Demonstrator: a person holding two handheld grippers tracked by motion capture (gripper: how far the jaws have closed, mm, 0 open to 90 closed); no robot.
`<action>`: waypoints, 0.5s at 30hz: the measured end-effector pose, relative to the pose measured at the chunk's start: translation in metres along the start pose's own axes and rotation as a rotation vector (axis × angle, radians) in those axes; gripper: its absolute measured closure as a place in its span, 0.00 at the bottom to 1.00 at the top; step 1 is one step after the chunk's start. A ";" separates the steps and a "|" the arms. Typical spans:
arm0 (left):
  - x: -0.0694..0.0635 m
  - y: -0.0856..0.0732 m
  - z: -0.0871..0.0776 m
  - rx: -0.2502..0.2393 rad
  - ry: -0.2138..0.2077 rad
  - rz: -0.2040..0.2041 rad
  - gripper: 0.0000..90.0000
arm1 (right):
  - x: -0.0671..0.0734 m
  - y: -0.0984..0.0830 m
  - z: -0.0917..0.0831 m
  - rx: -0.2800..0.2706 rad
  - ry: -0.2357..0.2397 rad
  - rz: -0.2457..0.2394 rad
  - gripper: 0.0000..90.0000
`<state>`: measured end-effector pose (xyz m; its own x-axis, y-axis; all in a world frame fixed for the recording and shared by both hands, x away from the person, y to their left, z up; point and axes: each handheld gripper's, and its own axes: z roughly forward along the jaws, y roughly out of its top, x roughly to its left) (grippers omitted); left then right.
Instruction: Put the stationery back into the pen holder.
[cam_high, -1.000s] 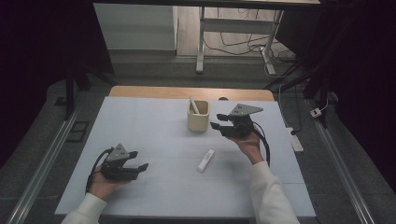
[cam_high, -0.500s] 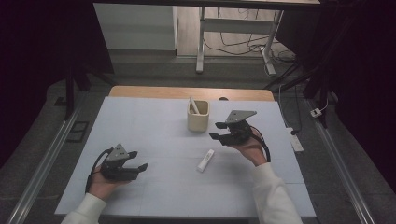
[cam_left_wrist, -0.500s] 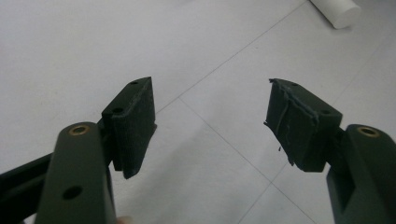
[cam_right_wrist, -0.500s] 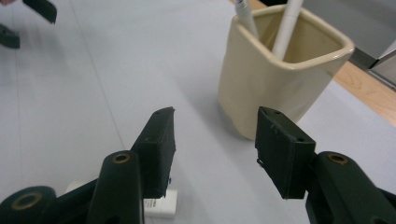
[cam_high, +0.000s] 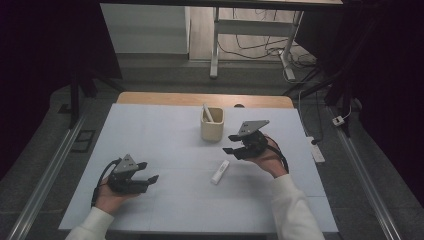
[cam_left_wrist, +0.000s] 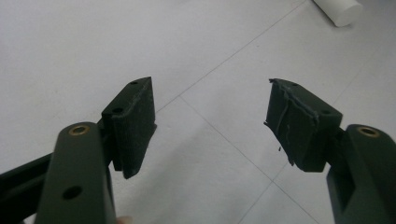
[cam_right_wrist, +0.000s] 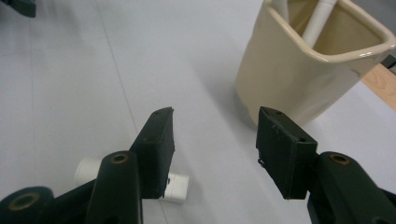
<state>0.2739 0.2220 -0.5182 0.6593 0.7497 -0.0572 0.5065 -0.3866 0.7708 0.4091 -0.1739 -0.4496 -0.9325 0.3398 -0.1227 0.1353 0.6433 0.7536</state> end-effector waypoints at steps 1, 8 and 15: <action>0.000 0.000 0.000 0.001 0.000 0.000 0.36 | 0.001 0.000 0.000 0.002 0.011 -0.001 0.50; -0.001 0.000 0.000 0.001 0.000 0.002 0.36 | 0.005 0.001 0.004 0.043 0.051 -0.045 0.49; 0.000 0.000 0.000 0.002 -0.002 0.001 0.36 | 0.007 0.001 0.007 0.082 0.091 -0.074 0.48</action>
<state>0.2738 0.2215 -0.5183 0.6610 0.7482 -0.0580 0.5072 -0.3884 0.7694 0.4047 -0.1657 -0.4541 -0.9670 0.2280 -0.1136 0.0886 0.7194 0.6890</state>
